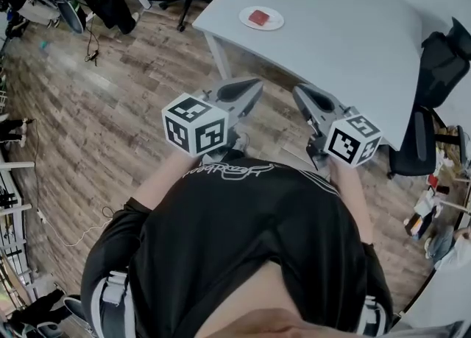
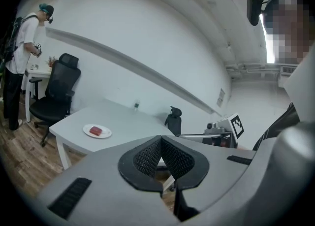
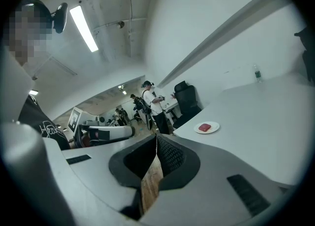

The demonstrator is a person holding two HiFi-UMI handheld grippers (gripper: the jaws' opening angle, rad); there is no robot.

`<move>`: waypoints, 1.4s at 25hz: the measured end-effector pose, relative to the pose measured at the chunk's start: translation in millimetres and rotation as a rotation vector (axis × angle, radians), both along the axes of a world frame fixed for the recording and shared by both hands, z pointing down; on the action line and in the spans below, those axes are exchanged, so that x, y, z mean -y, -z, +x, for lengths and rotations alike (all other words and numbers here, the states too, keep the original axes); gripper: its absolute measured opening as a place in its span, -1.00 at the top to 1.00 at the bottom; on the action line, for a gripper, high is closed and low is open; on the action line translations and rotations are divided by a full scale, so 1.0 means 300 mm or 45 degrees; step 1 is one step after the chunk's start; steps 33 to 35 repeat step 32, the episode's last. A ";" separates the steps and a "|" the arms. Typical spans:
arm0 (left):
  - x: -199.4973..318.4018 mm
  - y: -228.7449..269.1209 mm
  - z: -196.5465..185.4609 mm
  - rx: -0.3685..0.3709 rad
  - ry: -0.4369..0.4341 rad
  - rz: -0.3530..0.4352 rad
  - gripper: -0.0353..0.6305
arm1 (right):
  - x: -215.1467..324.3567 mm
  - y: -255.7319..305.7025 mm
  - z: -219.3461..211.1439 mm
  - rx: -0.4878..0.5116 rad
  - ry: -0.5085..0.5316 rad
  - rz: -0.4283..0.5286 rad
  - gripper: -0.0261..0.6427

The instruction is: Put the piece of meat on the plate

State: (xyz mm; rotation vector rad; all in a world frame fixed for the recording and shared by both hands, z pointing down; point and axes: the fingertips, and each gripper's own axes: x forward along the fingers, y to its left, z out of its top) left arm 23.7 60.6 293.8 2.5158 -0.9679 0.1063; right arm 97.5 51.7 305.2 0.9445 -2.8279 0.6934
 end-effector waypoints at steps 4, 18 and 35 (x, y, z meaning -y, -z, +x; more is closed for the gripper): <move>-0.106 0.016 0.029 0.011 0.009 0.034 0.87 | -0.097 0.020 0.022 -0.005 0.015 0.042 0.89; -0.264 0.044 0.103 0.006 0.030 0.065 0.87 | -0.249 0.046 0.098 0.001 0.021 0.077 0.89; -0.384 0.070 0.158 0.006 0.052 0.085 0.87 | -0.371 0.078 0.133 0.001 0.058 0.117 0.89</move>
